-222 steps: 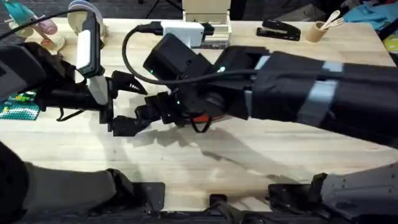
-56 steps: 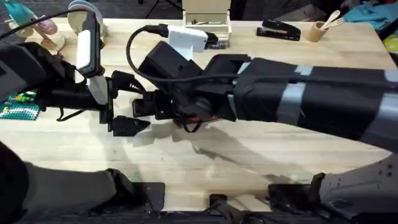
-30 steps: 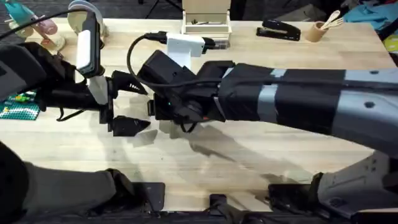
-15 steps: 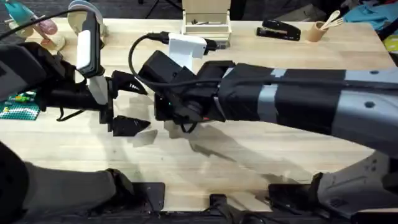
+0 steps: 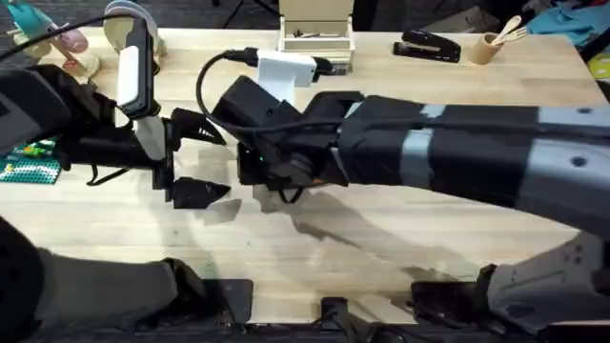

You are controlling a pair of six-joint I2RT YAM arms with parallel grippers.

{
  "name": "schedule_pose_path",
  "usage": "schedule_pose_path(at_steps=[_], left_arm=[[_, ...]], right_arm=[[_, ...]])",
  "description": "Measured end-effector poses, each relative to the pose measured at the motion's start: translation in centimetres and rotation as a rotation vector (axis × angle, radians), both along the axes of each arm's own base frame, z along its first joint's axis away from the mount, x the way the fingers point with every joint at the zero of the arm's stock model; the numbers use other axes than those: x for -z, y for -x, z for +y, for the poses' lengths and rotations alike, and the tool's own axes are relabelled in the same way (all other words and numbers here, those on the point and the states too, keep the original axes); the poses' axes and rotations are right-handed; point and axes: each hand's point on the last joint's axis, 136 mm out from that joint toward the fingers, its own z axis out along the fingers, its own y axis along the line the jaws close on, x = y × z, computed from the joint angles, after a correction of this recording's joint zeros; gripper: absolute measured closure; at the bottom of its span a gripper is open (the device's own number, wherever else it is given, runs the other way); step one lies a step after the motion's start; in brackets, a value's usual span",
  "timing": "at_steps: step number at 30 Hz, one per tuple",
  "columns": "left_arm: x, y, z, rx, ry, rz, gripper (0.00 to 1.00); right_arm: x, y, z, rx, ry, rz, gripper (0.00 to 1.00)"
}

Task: Unzip the bag, pick up the pens from the table one at a time and place them inside, then zip the bag closed.

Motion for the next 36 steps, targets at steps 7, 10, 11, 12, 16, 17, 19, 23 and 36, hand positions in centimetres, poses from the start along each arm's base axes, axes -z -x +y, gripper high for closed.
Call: schedule_pose_path(at_steps=[7, 10, 11, 12, 16, 17, 19, 23, 36], left_arm=[[0.0, 0.0, 0.0, 0.0, 0.0, 0.0, 0.007], [0.0, 0.0, 0.0, 0.0, 0.0, -0.001, 0.007], [0.0, 0.0, 0.0, 0.0, 0.0, 0.0, 0.007], [0.0, 0.0, 0.0, 0.0, 0.0, 0.0, 0.007], [0.0, 0.0, 0.0, 0.0, 0.0, 0.0, 0.008], [0.0, 0.0, 0.0, 0.0, 0.0, -0.001, 0.007], [0.1, -0.2, 0.1, 0.0, -0.005, -0.01, 0.007], [0.3, -1.0, 0.5, 0.001, -0.03, -0.057, 0.007], [0.0, -0.5, 0.1, -0.001, -0.005, -0.028, 0.008]], right_arm=[[-3.1, -0.6, -0.3, -0.003, -0.054, -0.046, 0.969], [-3.8, -0.8, -0.5, -0.004, -0.063, -0.057, 0.969], [-3.8, -0.8, -0.6, -0.005, -0.063, -0.059, 0.969], [-3.8, -0.8, -0.6, -0.007, -0.062, -0.059, 0.969], [-3.8, -0.8, -0.6, -0.011, -0.06, -0.061, 0.969], [-3.8, -0.9, -0.7, -0.011, -0.059, -0.062, 0.969], [-3.8, -1.1, -0.8, -0.007, -0.059, -0.062, 0.969], [-3.8, -1.6, -1.1, 0.005, -0.065, -0.053, 0.969], [-3.8, -2.0, -1.4, 0.01, -0.079, -0.033, 0.971]])
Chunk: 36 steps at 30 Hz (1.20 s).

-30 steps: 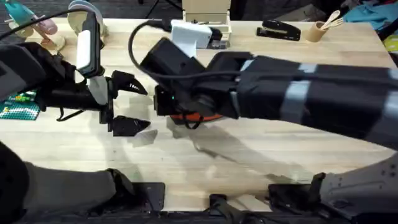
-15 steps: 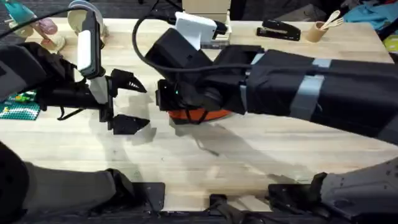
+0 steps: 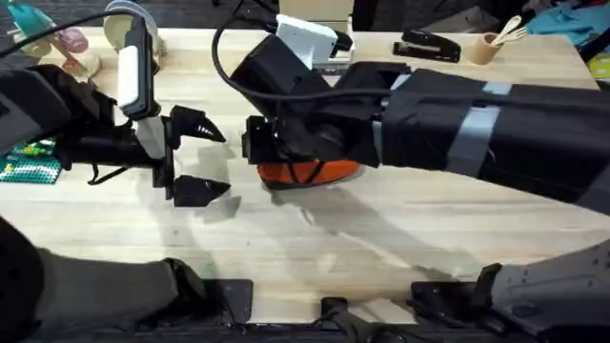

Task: Unzip the bag, pick up the pens from the table one at a time and place them inside, then zip the bag closed.

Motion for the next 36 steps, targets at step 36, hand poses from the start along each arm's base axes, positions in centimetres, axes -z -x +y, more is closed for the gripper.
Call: schedule_pose_path(at_steps=[36], left_arm=[[2.0, -1.8, -5.4, 0.081, 0.288, 0.072, 0.008]], right_arm=[[0.0, 0.1, 0.0, -0.002, -0.002, 0.003, 0.97]])
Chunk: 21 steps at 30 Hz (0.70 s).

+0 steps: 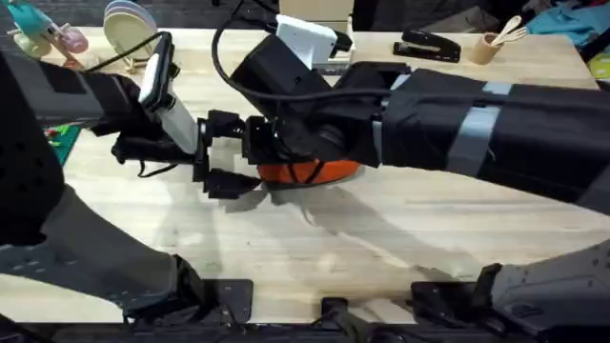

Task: Unzip the bag, pick up the pens from the table one at a time and place them inside, then zip the bag closed.

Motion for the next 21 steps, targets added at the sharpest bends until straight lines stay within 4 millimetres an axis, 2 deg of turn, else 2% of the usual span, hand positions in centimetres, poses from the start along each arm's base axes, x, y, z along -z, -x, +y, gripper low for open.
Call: schedule_pose_path(at_steps=[1, 6, 10, 11, 13, 16, 17, 19, 21], left_arm=[[-0.1, -0.1, -0.3, 0.005, 0.007, -0.007, 0.007], [-0.3, -0.5, -1.2, 0.023, 0.024, -0.031, 0.142], [-0.1, -1.2, -1.5, 0.017, 0.017, -0.038, 0.155], [0.0, -1.3, -1.5, 0.014, 0.017, -0.033, 0.185], [0.0, -1.3, -1.7, 0.01, 0.019, -0.012, 0.325], [0.0, -1.1, -1.9, 0.009, 0.021, 0.012, 0.64], [0.0, -1.2, -1.9, 0.005, 0.022, 0.018, 0.846], [0.1, -1.2, -1.9, 0.003, 0.023, 0.022, 0.941], [0.1, -1.2, -1.9, 0.002, 0.023, 0.025, 0.953]], right_arm=[[0.0, 0.0, 0.0, 0.0, 0.0, 0.0, 0.97], [0.0, 0.0, 0.0, 0.0, 0.0, 0.0, 0.971], [0.0, 0.0, 0.0, 0.001, 0.0, 0.0, 0.97], [0.0, 0.0, 0.0, 0.001, 0.0, 0.0, 0.97], [0.0, -0.1, 0.0, 0.001, 0.0, 0.0, 0.97], [0.0, -0.1, -0.1, 0.002, 0.0, -0.001, 0.97], [0.0, -0.1, -0.1, 0.002, 0.0, 0.0, 0.972], [0.0, -0.1, -0.1, 0.002, 0.001, -0.001, 0.971], [0.0, -0.2, -0.1, 0.002, 0.001, -0.002, 0.971]])
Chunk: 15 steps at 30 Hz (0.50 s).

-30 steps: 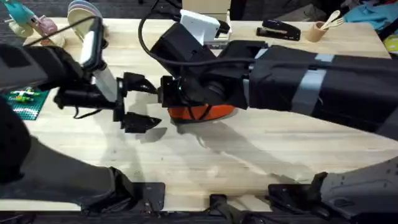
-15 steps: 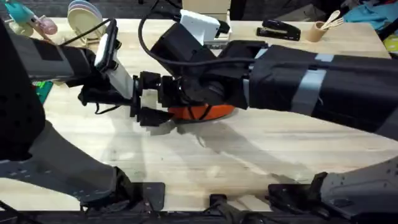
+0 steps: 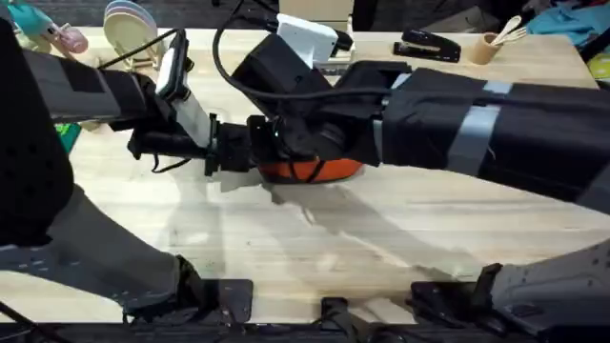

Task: Unzip the bag, pick up the pens from the table one at a time and place them inside, then zip the bag closed.

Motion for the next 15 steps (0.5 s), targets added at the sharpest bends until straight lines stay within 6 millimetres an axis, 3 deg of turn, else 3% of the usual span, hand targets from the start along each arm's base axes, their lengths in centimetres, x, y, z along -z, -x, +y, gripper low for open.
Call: schedule_pose_path(at_steps=[9, 15], left_arm=[[0.0, 0.0, 0.0, -0.002, 0.002, 0.004, 0.956], [-0.5, -0.2, -0.2, -0.01, 0.028, -0.006, 0.956]], right_arm=[[-0.2, -1.6, -1.2, 0.028, -0.018, 0.019, 0.971], [-2.2, -3.0, -3.1, 0.056, -0.065, 0.021, 0.971]])
